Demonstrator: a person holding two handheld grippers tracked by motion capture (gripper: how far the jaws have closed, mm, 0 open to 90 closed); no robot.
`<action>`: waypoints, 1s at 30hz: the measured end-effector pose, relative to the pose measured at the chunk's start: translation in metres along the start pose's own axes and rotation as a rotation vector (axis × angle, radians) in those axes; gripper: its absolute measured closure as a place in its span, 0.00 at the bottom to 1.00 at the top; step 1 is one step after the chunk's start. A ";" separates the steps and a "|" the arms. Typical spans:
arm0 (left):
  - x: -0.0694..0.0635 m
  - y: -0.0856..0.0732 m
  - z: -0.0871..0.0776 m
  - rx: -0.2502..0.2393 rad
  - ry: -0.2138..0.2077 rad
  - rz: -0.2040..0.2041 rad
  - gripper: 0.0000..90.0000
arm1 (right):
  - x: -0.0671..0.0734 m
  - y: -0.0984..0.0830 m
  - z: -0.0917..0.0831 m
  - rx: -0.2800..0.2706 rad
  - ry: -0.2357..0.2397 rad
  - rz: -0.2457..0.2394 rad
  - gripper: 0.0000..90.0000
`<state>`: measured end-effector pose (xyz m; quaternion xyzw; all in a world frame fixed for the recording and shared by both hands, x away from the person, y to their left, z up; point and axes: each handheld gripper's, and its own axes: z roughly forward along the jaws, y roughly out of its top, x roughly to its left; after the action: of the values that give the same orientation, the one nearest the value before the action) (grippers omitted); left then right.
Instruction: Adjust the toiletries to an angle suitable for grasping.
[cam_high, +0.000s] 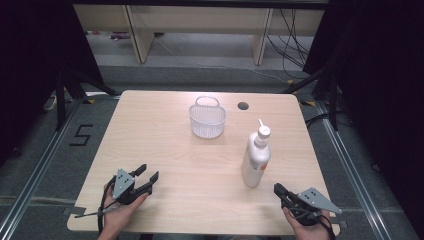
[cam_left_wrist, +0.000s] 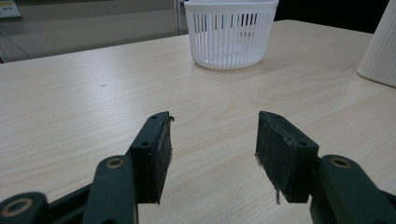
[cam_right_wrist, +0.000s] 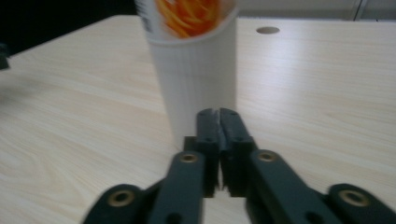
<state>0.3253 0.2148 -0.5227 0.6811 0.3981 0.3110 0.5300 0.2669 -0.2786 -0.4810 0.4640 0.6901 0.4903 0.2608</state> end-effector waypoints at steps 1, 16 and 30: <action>0.000 0.000 0.000 0.000 0.000 0.000 0.50 | 0.000 0.000 0.000 0.000 0.000 0.000 0.99; 0.001 0.000 0.000 0.008 0.002 0.000 0.51 | 0.027 0.026 0.005 -0.066 -0.073 -0.003 1.00; 0.000 0.000 0.002 -0.004 0.001 0.004 0.51 | 0.036 0.034 0.010 -0.084 -0.032 -0.072 1.00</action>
<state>0.3269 0.2143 -0.5231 0.6808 0.3965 0.3132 0.5303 0.2729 -0.2393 -0.4504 0.4356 0.6808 0.5015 0.3085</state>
